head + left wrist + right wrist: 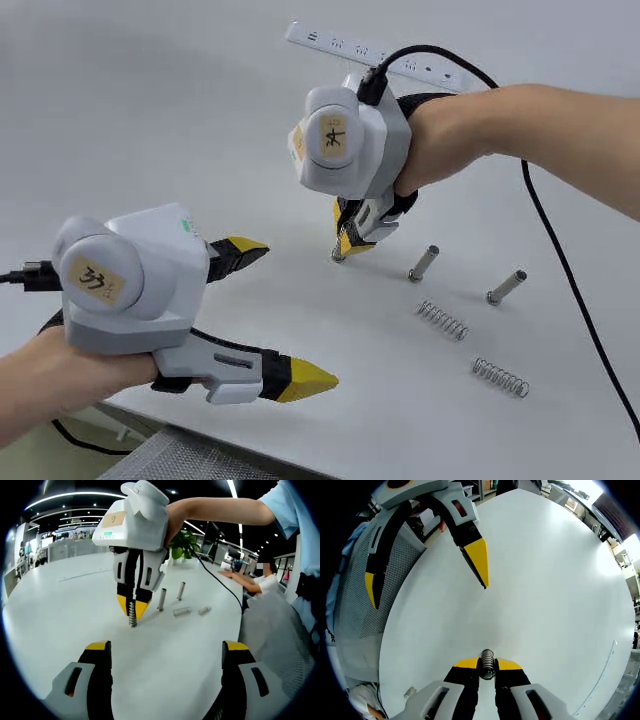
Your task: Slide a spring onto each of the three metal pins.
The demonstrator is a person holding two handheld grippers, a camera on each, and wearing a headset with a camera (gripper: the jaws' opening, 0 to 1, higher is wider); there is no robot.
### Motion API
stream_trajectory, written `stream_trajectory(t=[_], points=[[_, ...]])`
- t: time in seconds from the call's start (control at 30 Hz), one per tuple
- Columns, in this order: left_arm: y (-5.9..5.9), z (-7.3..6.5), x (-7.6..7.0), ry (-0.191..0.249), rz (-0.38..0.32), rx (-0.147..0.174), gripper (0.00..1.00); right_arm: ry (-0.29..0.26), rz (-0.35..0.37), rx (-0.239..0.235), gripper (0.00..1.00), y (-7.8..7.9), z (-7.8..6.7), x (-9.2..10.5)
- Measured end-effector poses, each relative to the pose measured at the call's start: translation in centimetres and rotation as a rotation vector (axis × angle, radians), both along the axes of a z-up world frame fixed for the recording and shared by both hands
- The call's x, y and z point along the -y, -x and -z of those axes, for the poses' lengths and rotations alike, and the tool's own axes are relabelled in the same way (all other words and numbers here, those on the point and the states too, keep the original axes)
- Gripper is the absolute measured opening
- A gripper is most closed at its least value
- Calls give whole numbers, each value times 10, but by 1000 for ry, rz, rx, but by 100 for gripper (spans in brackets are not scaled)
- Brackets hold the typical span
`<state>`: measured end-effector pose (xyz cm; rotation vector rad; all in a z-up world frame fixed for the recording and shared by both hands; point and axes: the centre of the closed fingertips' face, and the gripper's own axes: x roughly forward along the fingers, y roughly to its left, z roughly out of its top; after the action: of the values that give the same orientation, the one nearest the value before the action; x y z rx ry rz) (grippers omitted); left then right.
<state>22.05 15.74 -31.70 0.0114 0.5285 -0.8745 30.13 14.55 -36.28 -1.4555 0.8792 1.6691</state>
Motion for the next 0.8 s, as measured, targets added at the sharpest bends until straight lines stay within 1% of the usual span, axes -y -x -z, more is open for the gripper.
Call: stream_trajectory(t=[0.13,0.27,0.7,0.8], points=[[0,0,0,1,0,1,90,-2,4,6,8,1,1,1],[0,0,-1,1,2,1,90,-7,5,5,8,2,1,1],[1,0,-1,1,4,-1,90,0,13,-3,9,2,5,-1],[1,0,-2,3,1,-2,90,-2,19,-7,12,2,5,-1]])
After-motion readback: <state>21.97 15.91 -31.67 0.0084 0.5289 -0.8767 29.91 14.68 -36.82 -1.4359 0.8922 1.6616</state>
